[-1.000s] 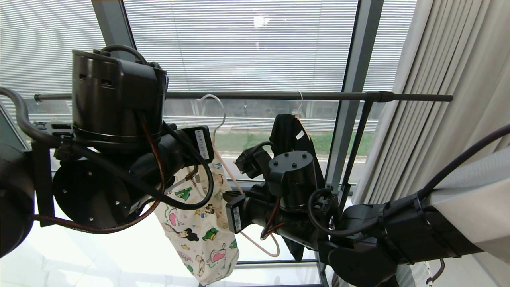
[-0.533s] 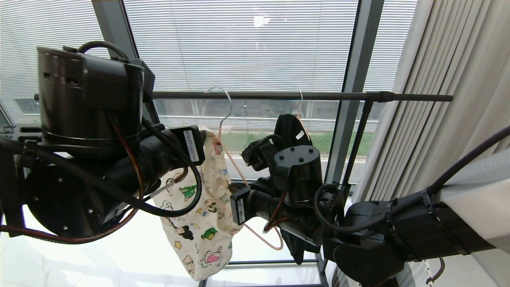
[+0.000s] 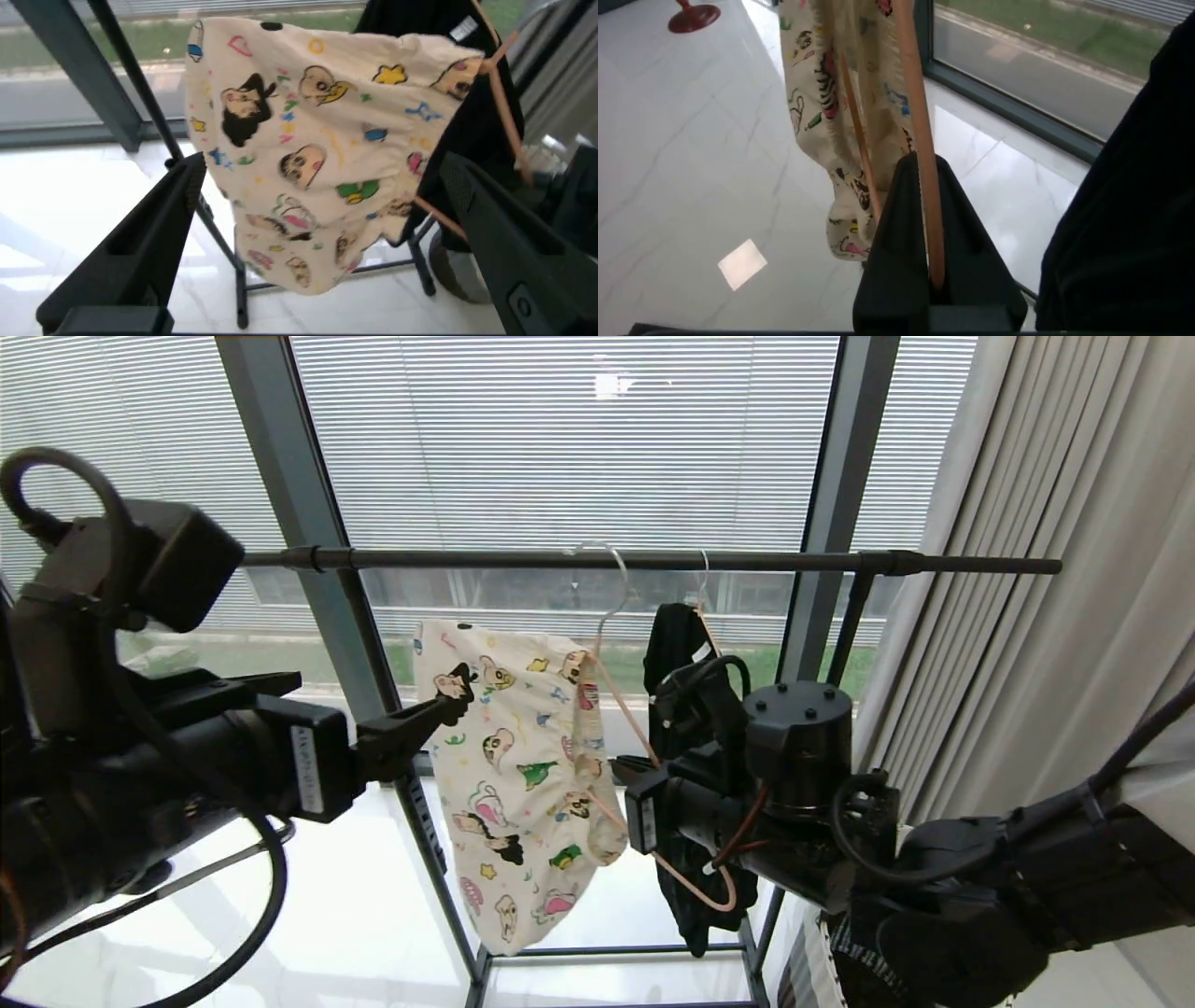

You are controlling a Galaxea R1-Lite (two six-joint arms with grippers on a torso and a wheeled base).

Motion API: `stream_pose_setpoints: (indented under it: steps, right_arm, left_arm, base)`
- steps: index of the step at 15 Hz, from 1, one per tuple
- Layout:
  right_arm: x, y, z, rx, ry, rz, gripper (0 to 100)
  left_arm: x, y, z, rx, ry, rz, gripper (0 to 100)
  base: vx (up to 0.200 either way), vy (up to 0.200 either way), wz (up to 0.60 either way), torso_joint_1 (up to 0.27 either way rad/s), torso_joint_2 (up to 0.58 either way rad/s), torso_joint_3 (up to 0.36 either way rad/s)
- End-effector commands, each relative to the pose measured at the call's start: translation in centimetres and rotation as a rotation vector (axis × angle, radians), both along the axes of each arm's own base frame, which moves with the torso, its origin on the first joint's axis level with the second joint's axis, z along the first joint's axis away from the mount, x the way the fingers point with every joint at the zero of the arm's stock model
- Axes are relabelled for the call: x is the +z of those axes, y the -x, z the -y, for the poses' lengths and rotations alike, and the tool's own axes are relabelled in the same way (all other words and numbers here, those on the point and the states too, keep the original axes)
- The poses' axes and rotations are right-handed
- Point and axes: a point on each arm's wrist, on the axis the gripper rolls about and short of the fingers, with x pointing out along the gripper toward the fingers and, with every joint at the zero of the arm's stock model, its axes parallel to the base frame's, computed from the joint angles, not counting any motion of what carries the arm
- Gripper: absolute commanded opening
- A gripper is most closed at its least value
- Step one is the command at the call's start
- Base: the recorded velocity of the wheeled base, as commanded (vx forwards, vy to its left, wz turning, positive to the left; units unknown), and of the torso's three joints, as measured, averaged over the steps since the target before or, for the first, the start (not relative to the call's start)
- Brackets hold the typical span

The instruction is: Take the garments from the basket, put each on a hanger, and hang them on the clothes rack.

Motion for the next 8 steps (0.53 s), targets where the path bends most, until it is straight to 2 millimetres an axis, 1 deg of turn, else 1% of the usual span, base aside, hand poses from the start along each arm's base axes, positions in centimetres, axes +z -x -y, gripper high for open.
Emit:
stream_pose_setpoints:
  steps: [1,3,4,5,6,8]
  right_arm:
    - [0.7,1.6,5.0,0.022,0.034,0.03,0]
    - [-0.1,4.4,8.4,0.095,0.1,0.04,0]
    - [-0.4,5.6,9.6,0.124,0.13,0.051,0]
    - [-0.8,6.8,11.0,0.164,0.165,0.07,0]
    - [-1.3,7.9,12.0,0.206,0.194,0.084,0]
    - [-2.1,9.1,12.9,0.273,0.244,0.111,0]
  left_arm:
    - [-0.3,2.1,-3.6,-0.062,-0.05,0.05,100]
    - [-1.6,2.7,-4.2,-0.211,-0.097,0.036,100]
    - [-2.2,3.1,-4.3,-0.27,-0.131,0.034,100]
    - [-3.3,3.5,-4.3,-0.344,-0.18,0.025,100]
    - [-4.5,3.9,-4.2,-0.412,-0.228,0.011,100]
    - [-6.0,4.6,-3.5,-0.522,-0.251,-0.024,100]
  base:
    - [0.0,0.0,0.0,0.0,0.0,0.0]
    - [0.0,0.0,0.0,0.0,0.0,0.0]
    - [0.0,0.0,0.0,0.0,0.0,0.0]
    - [0.0,0.0,0.0,0.0,0.0,0.0]
    - [0.0,0.0,0.0,0.0,0.0,0.0]
    - [0.0,0.0,0.0,0.0,0.0,0.0]
